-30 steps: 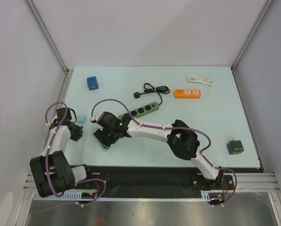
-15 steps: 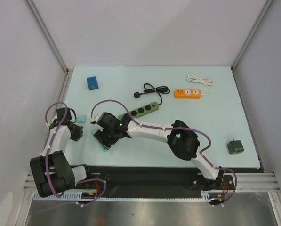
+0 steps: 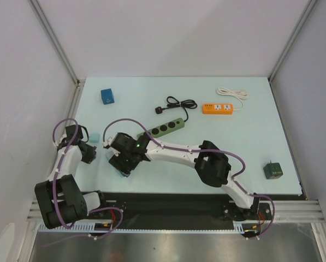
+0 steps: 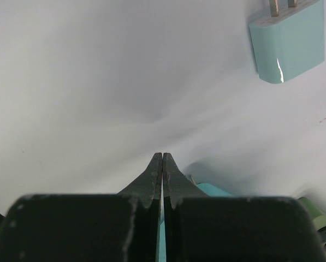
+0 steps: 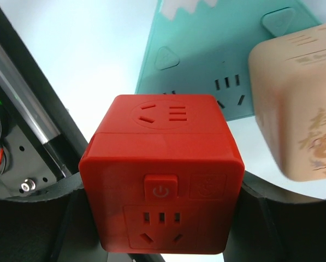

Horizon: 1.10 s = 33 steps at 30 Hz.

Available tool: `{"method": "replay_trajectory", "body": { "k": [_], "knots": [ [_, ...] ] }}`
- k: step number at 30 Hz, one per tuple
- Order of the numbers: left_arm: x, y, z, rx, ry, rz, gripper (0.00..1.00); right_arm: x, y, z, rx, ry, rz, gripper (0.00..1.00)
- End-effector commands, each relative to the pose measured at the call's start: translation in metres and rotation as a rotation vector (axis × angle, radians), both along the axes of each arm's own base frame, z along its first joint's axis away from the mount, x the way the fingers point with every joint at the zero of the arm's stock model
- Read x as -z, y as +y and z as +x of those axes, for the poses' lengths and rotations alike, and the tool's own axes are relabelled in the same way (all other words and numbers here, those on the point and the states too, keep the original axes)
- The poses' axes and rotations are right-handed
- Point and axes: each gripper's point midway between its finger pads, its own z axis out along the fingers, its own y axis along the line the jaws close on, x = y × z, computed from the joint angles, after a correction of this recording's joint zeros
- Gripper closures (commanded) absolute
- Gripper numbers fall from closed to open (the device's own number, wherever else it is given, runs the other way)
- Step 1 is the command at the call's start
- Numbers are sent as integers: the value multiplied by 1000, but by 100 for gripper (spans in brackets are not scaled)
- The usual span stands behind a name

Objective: Insert the plug

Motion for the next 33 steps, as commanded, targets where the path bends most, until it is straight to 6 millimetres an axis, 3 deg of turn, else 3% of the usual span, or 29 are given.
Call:
{"method": "replay_trajectory", "body": {
  "k": [1,17,24,33],
  "knots": [
    [-5,7,3,-3,-22,27,100,-15,4,-4,-44,-26,-4,100],
    [-4,7,3,-5,-15,29,100,-22,15,5,-136,-130,22,100],
    [-4,7,2,-4,-16,28,100,-32,23,6,-138,-94,76,100],
    [-4,7,3,-3,-15,28,100,-25,24,10,-131,-92,66,100]
  ]
}}
